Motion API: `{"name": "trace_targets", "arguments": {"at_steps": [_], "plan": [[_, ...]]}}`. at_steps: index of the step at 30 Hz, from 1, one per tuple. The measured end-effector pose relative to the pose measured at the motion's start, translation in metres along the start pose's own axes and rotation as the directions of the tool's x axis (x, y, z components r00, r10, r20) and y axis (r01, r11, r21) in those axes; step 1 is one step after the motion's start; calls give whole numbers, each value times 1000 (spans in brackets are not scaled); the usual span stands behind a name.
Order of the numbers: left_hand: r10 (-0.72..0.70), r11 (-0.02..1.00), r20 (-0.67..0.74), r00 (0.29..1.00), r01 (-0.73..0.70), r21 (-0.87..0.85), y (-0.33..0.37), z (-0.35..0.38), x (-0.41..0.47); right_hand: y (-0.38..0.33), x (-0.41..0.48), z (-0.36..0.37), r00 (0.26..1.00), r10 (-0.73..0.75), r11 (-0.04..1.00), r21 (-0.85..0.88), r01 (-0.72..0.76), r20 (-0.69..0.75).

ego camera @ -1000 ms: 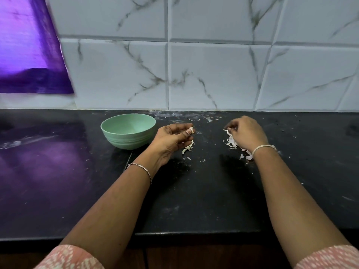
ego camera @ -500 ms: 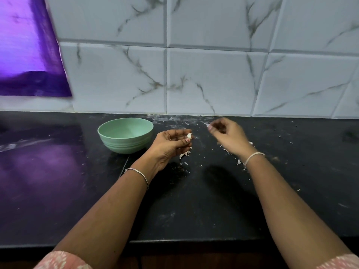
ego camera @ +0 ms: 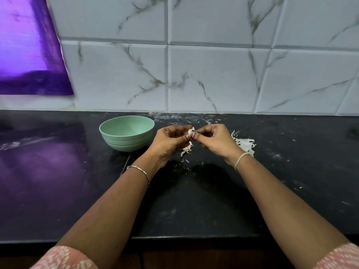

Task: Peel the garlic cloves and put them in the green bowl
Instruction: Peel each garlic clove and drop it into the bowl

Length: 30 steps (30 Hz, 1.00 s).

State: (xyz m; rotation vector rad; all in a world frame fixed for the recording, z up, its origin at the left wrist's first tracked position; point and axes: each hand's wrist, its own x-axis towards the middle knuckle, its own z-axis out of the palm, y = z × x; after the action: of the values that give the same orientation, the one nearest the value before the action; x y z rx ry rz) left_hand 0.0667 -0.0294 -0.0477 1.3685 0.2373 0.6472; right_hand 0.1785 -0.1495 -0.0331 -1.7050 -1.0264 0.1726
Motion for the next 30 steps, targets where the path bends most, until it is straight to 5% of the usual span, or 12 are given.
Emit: {"name": "trace_targets", "arguments": {"at_steps": [4, 9, 30], "plan": [[-33, 999, -2, 999, 33, -4, 1, 2, 0, 2, -1, 1, 986, -152, 934, -338, 119, -73], [-52, 998, -53, 997, 50, -42, 4, 2, -2, -7, -6, 6, 945, -327, 803, -534, 264, -24], [-180, 957, -3, 984, 174, -232, 11, -2, -3, -12, -7, 10, 913, -408, 777, -531, 339, -13]]}}
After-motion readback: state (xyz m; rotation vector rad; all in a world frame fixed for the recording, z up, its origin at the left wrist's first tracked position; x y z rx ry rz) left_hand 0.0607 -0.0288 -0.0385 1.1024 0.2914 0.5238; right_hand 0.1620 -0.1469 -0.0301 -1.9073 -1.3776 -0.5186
